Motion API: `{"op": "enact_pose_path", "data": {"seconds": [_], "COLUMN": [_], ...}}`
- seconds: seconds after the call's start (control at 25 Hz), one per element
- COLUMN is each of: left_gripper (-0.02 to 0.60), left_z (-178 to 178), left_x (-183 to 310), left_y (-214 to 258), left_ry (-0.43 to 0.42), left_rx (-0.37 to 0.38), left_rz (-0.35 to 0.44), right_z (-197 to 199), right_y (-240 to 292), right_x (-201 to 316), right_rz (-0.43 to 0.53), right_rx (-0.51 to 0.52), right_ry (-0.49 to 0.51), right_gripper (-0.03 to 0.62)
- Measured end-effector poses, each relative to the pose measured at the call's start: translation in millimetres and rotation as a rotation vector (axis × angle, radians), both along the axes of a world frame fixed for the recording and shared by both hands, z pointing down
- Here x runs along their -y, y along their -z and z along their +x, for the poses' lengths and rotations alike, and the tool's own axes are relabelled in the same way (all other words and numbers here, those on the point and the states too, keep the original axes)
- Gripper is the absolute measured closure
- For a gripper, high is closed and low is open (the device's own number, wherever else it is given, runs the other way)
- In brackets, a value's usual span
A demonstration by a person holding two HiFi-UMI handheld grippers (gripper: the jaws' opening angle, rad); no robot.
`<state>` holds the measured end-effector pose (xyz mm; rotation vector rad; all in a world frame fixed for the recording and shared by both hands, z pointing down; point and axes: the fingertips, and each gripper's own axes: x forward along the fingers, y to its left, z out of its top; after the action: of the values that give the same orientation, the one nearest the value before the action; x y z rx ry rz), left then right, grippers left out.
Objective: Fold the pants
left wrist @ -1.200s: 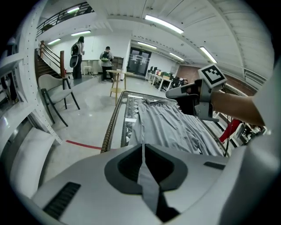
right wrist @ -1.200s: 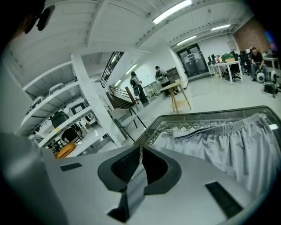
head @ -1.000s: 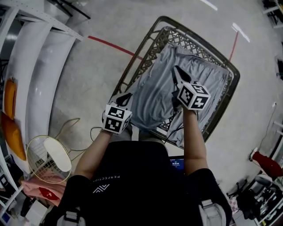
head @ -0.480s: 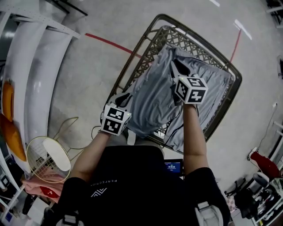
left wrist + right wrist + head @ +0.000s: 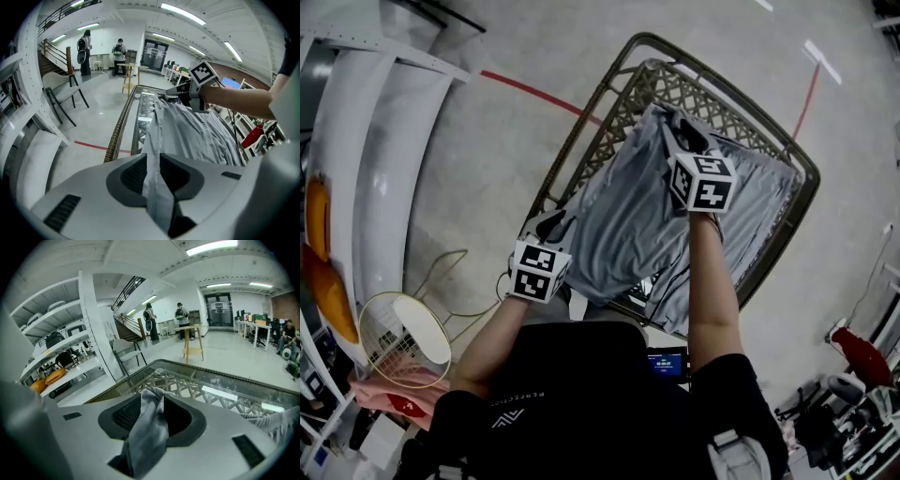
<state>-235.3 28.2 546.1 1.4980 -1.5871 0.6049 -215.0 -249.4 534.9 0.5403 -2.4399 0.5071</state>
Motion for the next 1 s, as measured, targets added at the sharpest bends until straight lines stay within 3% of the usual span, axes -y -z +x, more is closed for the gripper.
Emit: {"op": "enact_pose_path", "data": {"seconds": [0.24,0.6,1.0], "left_gripper": [0.495,0.495,0.495], "left_z": [-2.7,-5.0,2.6], "left_x": [1.3,5.6,4.0], "left_y": [-0.8,-5.4,-8.5], "left_ry": [0.007,0.036,0.039], "left_rx": [0.01,0.037,0.032], "left_rz": [-0.01,-0.03,-0.048], "right_z": [-3.7,-3.1,11.0], "right_y": [-15.0,-29.1,-24.1], "right_x": [10.0,13.4,17.5], "right_rz": [0.073,0.086,0.084], "right_rx": [-0.056,-0.101,-0.1], "right_ry": [-0.01,-0.008,-0.019], "right_gripper": [0.428,0.428,0.539]}}
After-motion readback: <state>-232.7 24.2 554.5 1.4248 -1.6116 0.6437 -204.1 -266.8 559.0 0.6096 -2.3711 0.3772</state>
